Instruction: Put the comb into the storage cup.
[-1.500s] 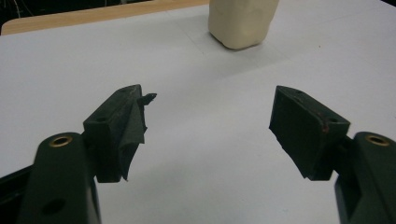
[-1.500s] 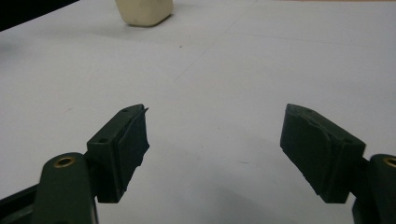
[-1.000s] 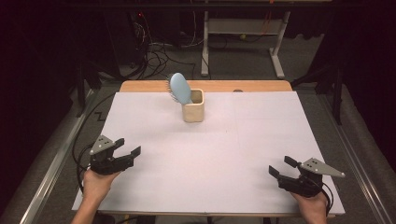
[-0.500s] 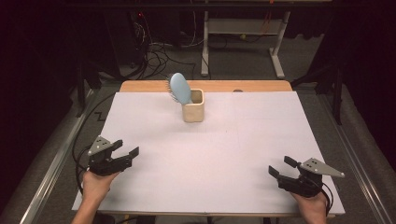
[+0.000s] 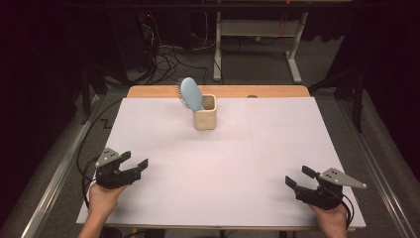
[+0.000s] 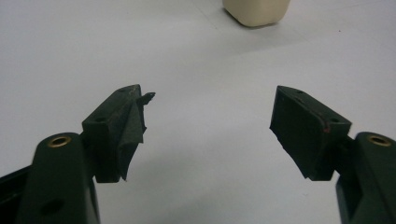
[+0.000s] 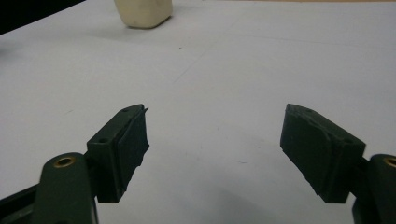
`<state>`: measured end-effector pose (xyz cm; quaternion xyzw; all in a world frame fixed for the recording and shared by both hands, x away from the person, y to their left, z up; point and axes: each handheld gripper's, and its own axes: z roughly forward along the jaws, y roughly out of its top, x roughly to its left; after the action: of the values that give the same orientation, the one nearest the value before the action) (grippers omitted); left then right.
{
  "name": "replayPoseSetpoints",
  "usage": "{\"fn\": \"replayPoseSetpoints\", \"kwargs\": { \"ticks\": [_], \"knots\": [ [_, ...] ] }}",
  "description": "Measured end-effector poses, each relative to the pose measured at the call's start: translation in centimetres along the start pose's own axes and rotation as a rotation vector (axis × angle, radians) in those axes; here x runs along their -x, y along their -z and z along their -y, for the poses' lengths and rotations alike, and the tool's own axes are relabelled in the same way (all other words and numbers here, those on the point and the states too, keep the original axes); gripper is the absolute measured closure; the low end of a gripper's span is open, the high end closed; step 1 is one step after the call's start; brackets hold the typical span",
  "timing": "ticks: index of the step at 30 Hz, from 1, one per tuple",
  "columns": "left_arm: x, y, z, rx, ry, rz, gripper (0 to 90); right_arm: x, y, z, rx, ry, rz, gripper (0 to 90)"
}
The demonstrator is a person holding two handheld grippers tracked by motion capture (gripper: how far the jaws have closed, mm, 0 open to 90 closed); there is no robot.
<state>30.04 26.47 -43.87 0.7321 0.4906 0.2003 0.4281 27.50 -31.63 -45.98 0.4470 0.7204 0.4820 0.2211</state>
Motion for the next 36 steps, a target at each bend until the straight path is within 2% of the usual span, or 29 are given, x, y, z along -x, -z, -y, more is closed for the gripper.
{"fn": "replayPoseSetpoints", "kwargs": {
  "ticks": [14, 23, 31, 36],
  "knots": [
    [-0.3, -0.3, 1.4, 0.002, 0.025, -0.007, 26.7, 0.1, 0.1, 0.0, 0.005, -0.003, 0.002, 24.0],
    [-0.8, -0.4, 2.3, 0.004, 0.061, -0.023, 26.3, 0.0, 0.1, 0.0, 0.004, 0.002, 0.001, 24.0],
    [-0.8, -0.6, 3.2, 0.002, 0.076, -0.025, 26.1, -0.1, 0.1, 0.0, 0.002, 0.002, 0.003, 24.0],
    [-0.7, -0.4, 3.7, 0.015, 0.081, -0.045, 26.6, -0.2, 0.1, 0.0, 0.000, 0.006, 0.002, 24.0]
  ]
}}
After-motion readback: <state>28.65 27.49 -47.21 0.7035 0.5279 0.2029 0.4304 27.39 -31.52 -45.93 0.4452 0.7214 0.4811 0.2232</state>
